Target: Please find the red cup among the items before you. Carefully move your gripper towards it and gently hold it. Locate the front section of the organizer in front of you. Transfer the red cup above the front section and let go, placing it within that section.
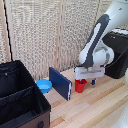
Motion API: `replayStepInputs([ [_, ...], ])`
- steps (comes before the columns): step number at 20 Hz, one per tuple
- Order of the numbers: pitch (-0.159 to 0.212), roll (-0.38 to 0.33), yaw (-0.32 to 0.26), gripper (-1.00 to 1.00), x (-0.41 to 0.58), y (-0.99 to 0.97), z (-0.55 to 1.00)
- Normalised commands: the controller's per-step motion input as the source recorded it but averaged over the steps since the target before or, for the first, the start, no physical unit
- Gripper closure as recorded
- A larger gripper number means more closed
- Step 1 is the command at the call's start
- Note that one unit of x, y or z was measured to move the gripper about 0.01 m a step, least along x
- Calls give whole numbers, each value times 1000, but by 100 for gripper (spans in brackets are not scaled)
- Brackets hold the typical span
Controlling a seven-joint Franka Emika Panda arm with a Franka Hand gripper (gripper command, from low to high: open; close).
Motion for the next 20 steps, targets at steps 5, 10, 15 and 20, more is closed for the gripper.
replayStepInputs([
  [5, 9, 0, -4, 100, 45, 1, -9],
  [10, 2, 0, -18, 100, 3, 0, -3],
  [15, -54, 0, -20, 100, 0, 0, 0],
  [20, -27, -1, -19, 100, 0, 0, 90],
])
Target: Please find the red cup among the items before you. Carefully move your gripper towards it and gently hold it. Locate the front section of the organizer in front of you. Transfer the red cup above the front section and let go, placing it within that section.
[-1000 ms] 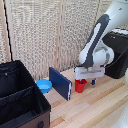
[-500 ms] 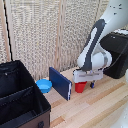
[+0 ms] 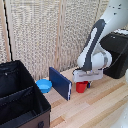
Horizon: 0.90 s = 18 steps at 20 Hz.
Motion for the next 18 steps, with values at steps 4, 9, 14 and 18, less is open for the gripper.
replayStepInputs([
  [4, 22, 41, -35, 100, 0, 0, 467],
  [9, 135, 6, -56, 100, 149, 64, 817],
  [14, 116, -4, -79, 100, 276, 122, 927],
  [18, 78, 0, -22, 100, 336, 170, 946],
])
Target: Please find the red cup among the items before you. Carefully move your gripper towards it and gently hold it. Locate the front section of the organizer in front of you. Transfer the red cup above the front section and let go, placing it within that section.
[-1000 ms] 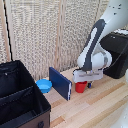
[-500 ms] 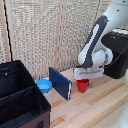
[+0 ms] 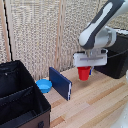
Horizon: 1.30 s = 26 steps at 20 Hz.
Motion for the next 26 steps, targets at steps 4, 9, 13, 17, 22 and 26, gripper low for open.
replayStepInputs([
  [4, 148, 22, 38, 100, 396, 325, 845],
  [9, 143, 35, 45, 100, 327, 743, 622],
  [13, 68, 0, 18, 100, 298, 910, 354],
  [17, -20, -17, 0, 100, 254, 916, 169],
  [22, -36, -18, 0, 100, 213, 921, 154],
  [26, -3, 0, 0, 100, 151, 933, 251],
])
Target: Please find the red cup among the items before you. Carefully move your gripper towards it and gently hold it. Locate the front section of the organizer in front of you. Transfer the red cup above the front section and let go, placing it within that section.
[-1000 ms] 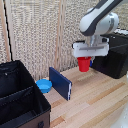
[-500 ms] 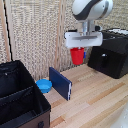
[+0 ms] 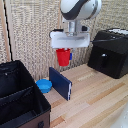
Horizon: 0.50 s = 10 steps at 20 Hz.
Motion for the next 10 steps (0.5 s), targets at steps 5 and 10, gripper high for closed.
replayStepInputs([
  [5, 4, 0, 0, 100, 83, 933, 375],
  [10, 37, 0, 2, 100, 6, 906, 542],
])
